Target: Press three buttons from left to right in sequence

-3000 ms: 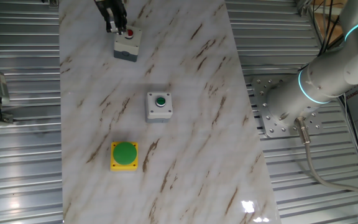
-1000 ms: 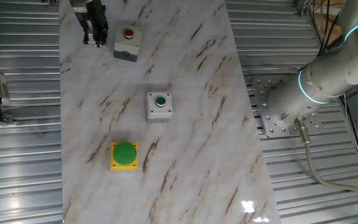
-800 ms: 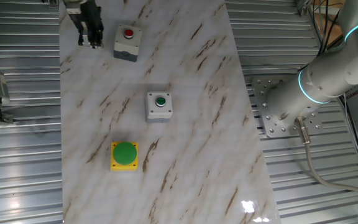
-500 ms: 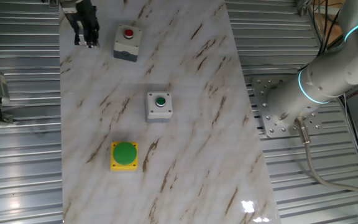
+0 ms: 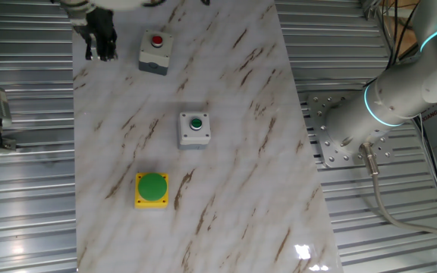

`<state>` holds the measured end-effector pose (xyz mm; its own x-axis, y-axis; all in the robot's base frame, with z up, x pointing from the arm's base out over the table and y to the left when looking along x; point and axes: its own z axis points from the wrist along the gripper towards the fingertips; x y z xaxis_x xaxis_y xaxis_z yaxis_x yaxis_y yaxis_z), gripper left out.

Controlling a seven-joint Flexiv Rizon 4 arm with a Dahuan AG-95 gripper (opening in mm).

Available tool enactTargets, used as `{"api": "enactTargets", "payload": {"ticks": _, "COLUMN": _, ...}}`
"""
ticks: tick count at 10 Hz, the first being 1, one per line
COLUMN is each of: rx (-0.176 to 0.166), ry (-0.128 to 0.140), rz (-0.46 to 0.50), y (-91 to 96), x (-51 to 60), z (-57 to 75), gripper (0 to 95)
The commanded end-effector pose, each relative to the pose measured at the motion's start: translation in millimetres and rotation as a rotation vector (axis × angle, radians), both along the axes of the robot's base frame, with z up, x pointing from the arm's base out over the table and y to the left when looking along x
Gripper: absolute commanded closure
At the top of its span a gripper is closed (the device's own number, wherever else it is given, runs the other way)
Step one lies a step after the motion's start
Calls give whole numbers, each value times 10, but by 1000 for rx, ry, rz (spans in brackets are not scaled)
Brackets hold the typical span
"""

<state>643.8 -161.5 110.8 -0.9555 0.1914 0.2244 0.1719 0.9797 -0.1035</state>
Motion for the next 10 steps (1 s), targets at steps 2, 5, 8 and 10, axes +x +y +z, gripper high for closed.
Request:
{"api": "enactTargets", "payload": {"ticks": 2, "rx": -59, "ry": -29, "rz": -44, "y": 71, "x": -205, "z": -40, "gripper": 950}}
{"api": "enactTargets", "payload": {"ticks": 5, "rx": -29, "ry": -17, "rz": -27, "y": 20, "x": -347, "z": -12, "gripper": 950}}
{"api": "enactTargets", "payload": {"ticks": 8, "rx": -33, "ry": -5, "rz": -53, "y": -15, "x": -409, "z": 47, "gripper": 950}}
{"api": "enactTargets", "payload": {"ticks": 10, "rx": -42, "ry": -19, "rz": -76, "y": -15, "x": -410, "z": 47, "gripper": 950}}
